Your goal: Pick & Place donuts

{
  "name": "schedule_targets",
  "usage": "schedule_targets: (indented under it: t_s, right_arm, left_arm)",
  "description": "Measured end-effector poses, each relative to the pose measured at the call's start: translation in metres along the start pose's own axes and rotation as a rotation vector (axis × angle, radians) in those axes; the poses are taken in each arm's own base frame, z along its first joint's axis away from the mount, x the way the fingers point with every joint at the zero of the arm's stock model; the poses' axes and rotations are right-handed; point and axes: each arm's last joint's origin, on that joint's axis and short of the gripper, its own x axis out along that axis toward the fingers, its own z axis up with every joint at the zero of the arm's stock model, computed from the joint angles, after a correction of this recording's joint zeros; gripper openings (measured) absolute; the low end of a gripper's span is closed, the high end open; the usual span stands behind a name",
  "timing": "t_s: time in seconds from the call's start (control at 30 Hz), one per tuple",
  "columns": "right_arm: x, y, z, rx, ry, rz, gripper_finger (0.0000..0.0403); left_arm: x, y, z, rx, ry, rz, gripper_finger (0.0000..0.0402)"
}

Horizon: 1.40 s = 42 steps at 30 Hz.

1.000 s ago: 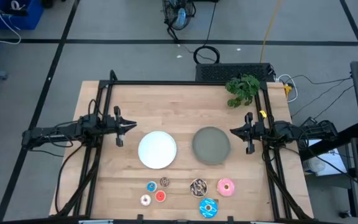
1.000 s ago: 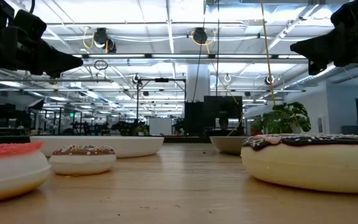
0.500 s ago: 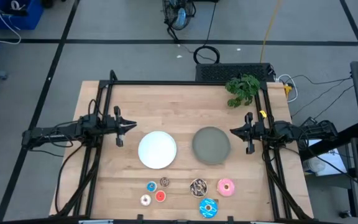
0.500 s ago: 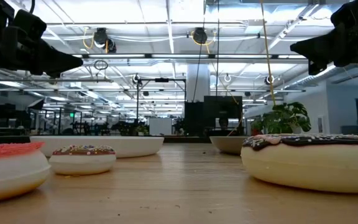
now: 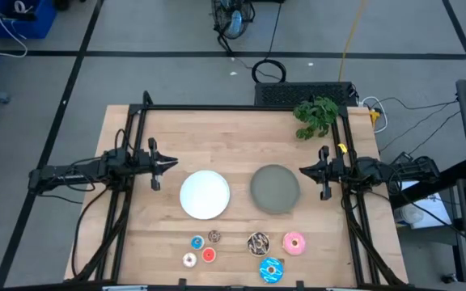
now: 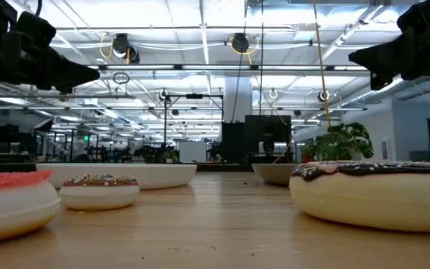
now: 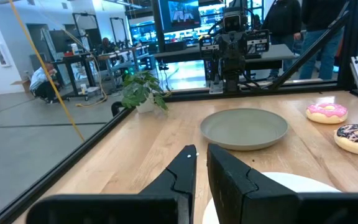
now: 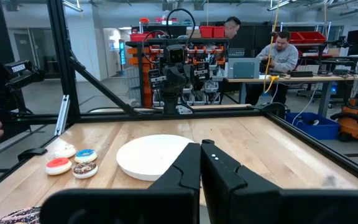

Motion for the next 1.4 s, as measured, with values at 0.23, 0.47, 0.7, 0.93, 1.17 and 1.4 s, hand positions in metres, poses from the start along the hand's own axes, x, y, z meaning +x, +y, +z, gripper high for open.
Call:
schedule_targets:
  t_s: [0.23,0.47,0.7,0.93,1.17,1.4]
  right_arm:
    - [0.0,0.0,0.0,0.0,0.0,0.0,0.0]
    - [0.0,0.0001,0.0009,0.009,-0.009,0.003,0.0]
    - [0.0,0.0,0.0,0.038,0.0,0.0,0.0]
    - [0.0001,0.0009,-0.003,0.072,0.032,0.028,0.0]
    - [0.0016,0.0012,-0.0042,0.069,0.048,0.028,0.0]
    - [0.0051,0.0031,-0.0047,0.019,0.102,0.037,0.0]
  left_arm:
    - [-0.0001,0.0005,0.0043,-0.004,-0.045,0.005,0.0047]
    - [-0.0005,0.001,0.0094,-0.029,-0.098,0.005,0.0047]
    - [-0.0003,0.0008,0.0076,-0.144,-0.079,0.002,0.0047]
    - [-0.0003,0.0033,0.0062,-0.234,-0.067,0.088,0.0047]
    - [-0.0002,0.0037,0.0006,-0.292,-0.014,0.127,0.0047]
    - [-0.0005,0.0045,0.0062,-0.29,-0.072,0.128,0.0047]
